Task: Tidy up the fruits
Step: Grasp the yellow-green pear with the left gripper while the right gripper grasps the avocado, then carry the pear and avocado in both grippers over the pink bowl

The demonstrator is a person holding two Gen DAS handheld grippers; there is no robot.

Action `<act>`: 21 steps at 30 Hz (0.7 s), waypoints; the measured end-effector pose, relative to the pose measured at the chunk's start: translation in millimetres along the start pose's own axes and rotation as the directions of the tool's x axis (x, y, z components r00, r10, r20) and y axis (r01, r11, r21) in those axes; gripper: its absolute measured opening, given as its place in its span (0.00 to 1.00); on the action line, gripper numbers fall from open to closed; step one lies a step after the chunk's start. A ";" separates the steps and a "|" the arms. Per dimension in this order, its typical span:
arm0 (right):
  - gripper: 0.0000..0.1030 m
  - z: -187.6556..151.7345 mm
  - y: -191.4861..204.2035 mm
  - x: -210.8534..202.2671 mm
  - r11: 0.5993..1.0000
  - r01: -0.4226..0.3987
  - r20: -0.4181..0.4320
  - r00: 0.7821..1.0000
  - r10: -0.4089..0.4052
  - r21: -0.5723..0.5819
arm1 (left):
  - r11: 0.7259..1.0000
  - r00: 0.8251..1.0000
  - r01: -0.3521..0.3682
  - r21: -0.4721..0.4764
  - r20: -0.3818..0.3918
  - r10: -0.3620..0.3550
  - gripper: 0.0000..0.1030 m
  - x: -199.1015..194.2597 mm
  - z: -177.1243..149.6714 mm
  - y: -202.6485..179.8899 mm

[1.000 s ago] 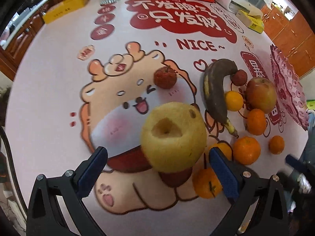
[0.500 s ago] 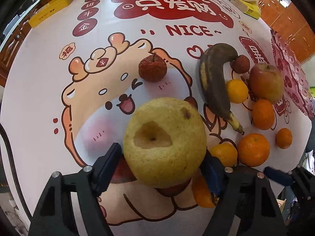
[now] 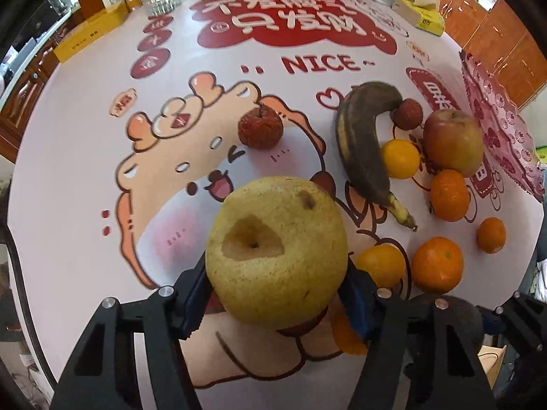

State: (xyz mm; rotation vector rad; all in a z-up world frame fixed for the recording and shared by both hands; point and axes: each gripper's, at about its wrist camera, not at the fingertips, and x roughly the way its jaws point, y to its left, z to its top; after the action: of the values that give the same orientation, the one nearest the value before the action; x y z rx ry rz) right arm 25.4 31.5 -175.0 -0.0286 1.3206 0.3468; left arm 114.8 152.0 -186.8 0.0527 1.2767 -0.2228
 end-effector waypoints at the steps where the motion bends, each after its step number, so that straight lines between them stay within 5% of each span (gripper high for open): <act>1: 0.55 0.3 0.5 -4.4 1.000 0.003 0.009 1.000 -0.003 -0.005 | 1.000 1.000 -0.007 0.005 0.013 0.007 0.63 -7.2 -0.8 -0.7; 21: 0.54 -6.5 -58.5 -92.5 0.987 0.092 0.162 0.980 -0.112 0.128 | 0.990 0.981 0.065 0.128 0.171 -0.087 0.63 -96.7 31.5 -62.0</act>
State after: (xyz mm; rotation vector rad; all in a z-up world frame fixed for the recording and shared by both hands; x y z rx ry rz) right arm 15.9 -46.9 -98.9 0.0331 1.1652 0.1776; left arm 106.2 99.5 -80.2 0.0869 1.0890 -0.3640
